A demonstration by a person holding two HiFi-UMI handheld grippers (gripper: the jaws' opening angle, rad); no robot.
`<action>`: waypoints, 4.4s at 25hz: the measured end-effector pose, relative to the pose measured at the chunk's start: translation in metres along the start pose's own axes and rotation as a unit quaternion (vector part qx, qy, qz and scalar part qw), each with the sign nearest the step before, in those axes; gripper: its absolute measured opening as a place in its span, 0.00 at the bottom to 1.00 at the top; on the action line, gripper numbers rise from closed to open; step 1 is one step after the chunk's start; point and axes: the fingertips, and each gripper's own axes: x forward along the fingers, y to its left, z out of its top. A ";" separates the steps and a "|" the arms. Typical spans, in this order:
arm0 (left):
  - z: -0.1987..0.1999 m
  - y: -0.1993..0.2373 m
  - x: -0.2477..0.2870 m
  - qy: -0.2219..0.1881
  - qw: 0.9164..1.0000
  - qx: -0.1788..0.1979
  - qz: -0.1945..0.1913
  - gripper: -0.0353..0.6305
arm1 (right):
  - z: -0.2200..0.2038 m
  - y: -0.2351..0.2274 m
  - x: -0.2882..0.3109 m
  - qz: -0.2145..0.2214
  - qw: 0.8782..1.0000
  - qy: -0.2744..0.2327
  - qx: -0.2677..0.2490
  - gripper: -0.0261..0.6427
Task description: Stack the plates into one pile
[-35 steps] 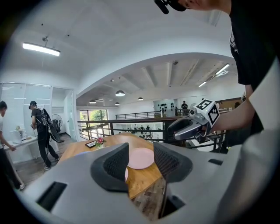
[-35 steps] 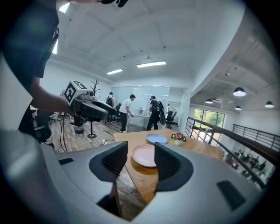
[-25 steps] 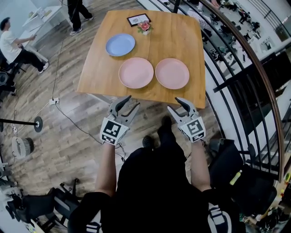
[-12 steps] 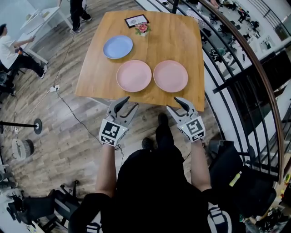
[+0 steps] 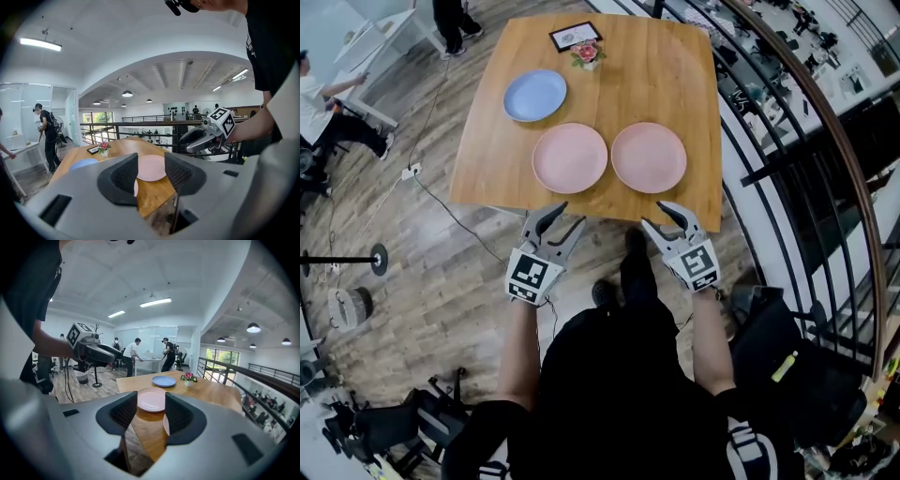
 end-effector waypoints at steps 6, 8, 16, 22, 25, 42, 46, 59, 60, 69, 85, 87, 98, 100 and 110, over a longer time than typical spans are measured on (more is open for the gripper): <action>-0.009 0.006 0.013 0.016 1.000 -0.004 0.002 0.34 | -0.011 -0.010 0.009 0.011 1.000 0.027 -0.007 0.33; -0.012 0.007 0.017 0.020 1.000 -0.007 0.002 0.34 | -0.014 -0.014 0.011 0.013 0.999 0.033 -0.008 0.33; -0.025 0.006 0.038 0.037 0.999 -0.015 -0.005 0.34 | -0.031 -0.025 0.019 0.024 0.998 0.059 -0.016 0.33; -0.024 0.013 0.052 0.018 0.998 -0.064 -0.007 0.34 | -0.050 -0.033 0.030 0.035 0.996 0.077 -0.007 0.32; -0.033 0.013 0.058 0.031 0.998 -0.062 -0.007 0.34 | -0.059 -0.035 0.036 0.040 0.996 0.078 0.010 0.32; -0.064 0.022 0.082 0.071 0.995 -0.073 -0.008 0.34 | -0.128 -0.049 0.078 0.067 0.986 0.150 -0.012 0.29; -0.073 0.022 0.089 0.077 0.994 -0.077 -0.010 0.34 | -0.146 -0.050 0.084 0.068 0.982 0.173 -0.034 0.27; -0.085 0.035 0.095 0.092 0.992 -0.082 -0.001 0.34 | -0.183 -0.055 0.108 0.084 0.971 0.218 -0.057 0.27; -0.086 0.035 0.095 0.093 0.992 -0.083 0.000 0.34 | -0.186 -0.055 0.109 0.087 0.970 0.220 -0.058 0.27; -0.096 0.035 0.097 0.100 0.991 -0.092 0.010 0.34 | -0.204 -0.054 0.117 0.096 0.965 0.235 -0.065 0.27; -0.102 0.042 0.096 0.101 0.989 -0.105 0.021 0.34 | -0.218 -0.051 0.135 0.097 0.929 0.280 -0.223 0.14; -0.101 0.043 0.093 0.100 0.989 -0.105 0.023 0.34 | -0.222 -0.050 0.136 0.096 0.920 0.288 -0.249 0.11; -0.087 0.045 0.076 0.084 0.991 -0.094 0.032 0.34 | -0.203 -0.050 0.128 0.070 0.913 0.290 -0.279 0.07; -0.081 0.045 0.073 0.079 0.992 -0.089 0.032 0.34 | -0.199 -0.048 0.125 0.066 0.914 0.289 -0.277 0.07; -0.060 0.040 0.048 0.051 0.995 -0.074 0.035 0.34 | -0.185 -0.039 0.107 0.046 0.915 0.292 -0.274 0.08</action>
